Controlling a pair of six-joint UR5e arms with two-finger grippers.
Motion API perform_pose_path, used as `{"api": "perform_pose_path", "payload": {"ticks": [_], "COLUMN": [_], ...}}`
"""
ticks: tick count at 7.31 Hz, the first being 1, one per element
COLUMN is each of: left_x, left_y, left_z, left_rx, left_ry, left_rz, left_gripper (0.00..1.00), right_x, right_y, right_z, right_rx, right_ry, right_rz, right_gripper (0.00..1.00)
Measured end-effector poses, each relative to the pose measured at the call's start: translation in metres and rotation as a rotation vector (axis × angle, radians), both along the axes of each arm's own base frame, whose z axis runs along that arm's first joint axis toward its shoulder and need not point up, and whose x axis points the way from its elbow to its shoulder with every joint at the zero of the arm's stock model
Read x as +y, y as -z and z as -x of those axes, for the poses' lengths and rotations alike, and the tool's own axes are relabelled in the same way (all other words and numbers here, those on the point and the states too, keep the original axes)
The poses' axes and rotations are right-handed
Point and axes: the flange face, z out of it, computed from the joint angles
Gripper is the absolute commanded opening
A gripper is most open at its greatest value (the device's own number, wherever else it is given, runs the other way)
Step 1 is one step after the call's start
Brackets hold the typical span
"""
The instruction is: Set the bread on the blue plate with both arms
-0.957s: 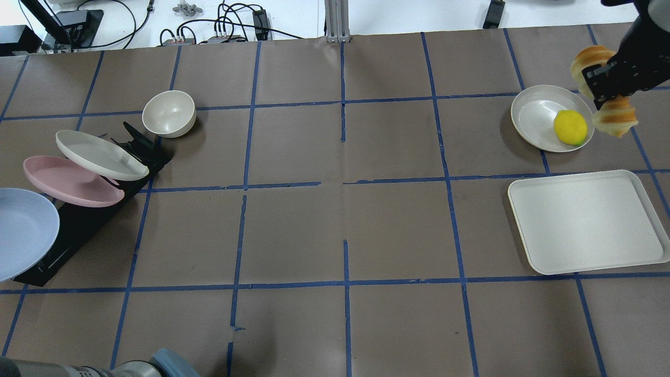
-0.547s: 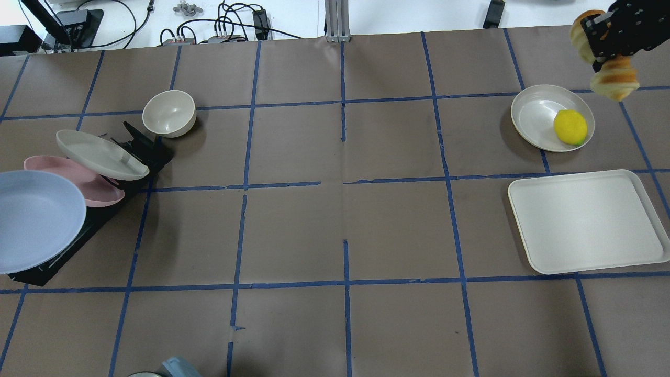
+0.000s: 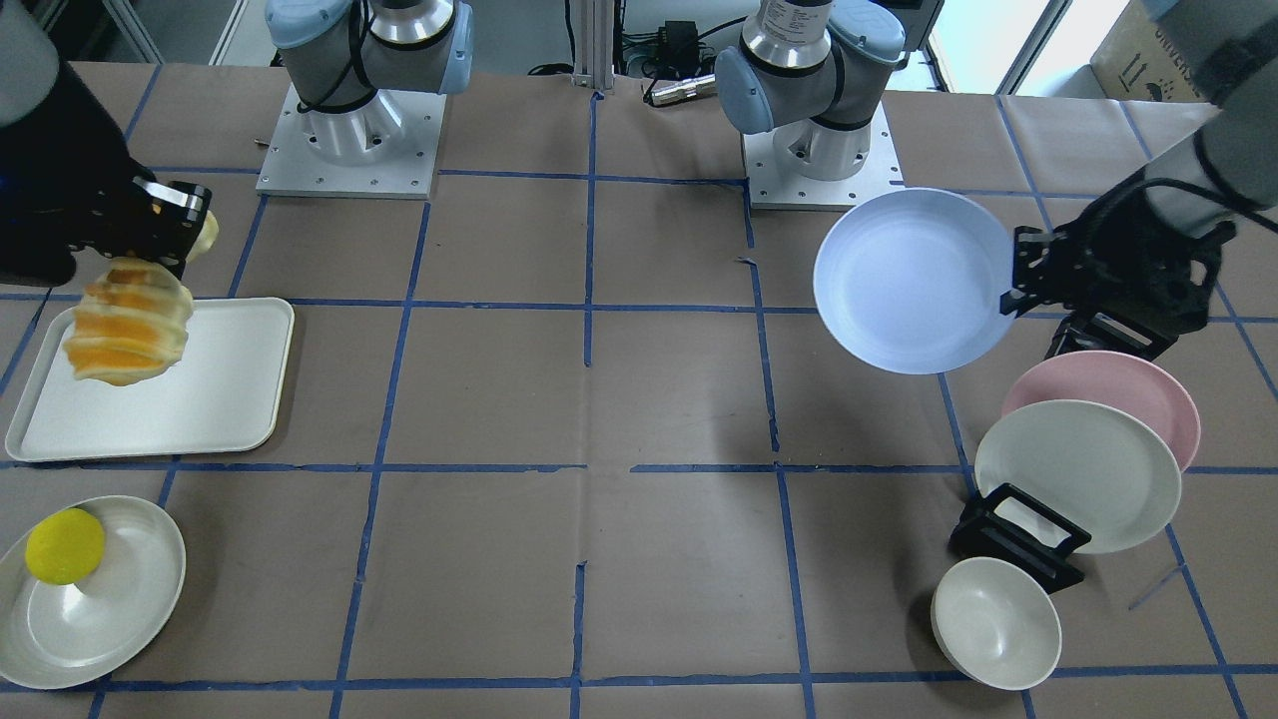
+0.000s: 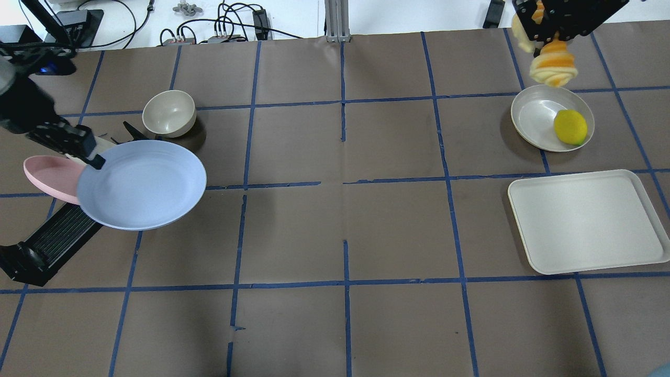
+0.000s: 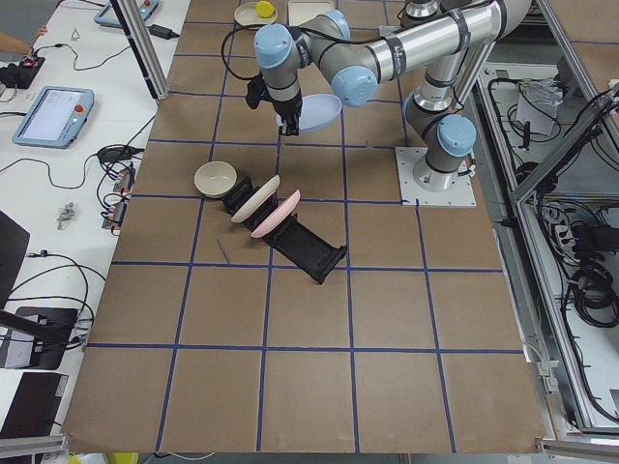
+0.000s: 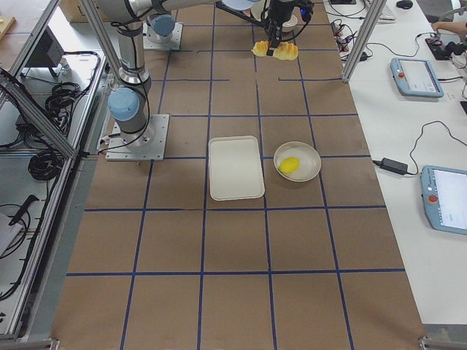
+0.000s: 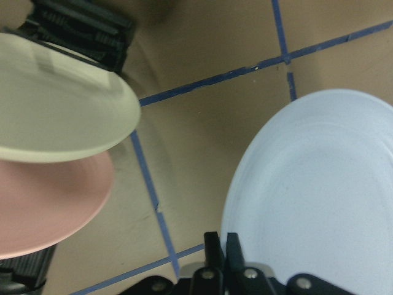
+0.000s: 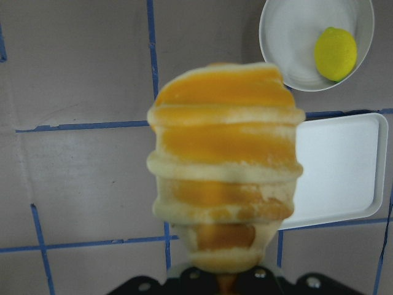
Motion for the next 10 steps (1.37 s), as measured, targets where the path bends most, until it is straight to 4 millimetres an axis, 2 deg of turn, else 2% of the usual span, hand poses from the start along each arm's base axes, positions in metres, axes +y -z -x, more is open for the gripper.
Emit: {"api": "perform_pose_path", "payload": {"ticks": [2, 3, 4, 6, 8, 10], "left_x": [-0.002, 0.004, 0.013, 0.03, 0.04, 0.039], "left_y": [0.037, 0.061, 0.086, 0.118, 0.129, 0.146], "left_z": [0.084, 0.121, 0.15, 0.182, 0.212, 0.252], "left_rx": [0.027, 0.026, 0.022, 0.018, 0.017, 0.025], "left_ry": [-0.101, -0.143, -0.183, -0.259, -0.304, -0.353], "left_rz": [0.02, 0.037, 0.066, 0.094, 0.081, 0.102], "left_gripper": [0.02, 0.02, 0.02, 0.02, 0.02, 0.02], "right_x": [0.007, 0.012, 0.018, 0.029, 0.034, 0.035], "right_y": [0.027, 0.042, 0.054, 0.061, 0.063, 0.066], "right_z": [-0.016, -0.019, -0.02, -0.022, -0.03, -0.033], "right_rx": [-0.026, -0.04, -0.043, -0.042, -0.048, -0.045], "right_ry": [0.001, -0.001, -0.011, -0.021, -0.029, -0.039], "right_rz": [-0.02, -0.003, 0.019, 0.066, 0.075, 0.077], "right_gripper": [0.09, 0.09, 0.09, 0.09, 0.09, 0.09]}}
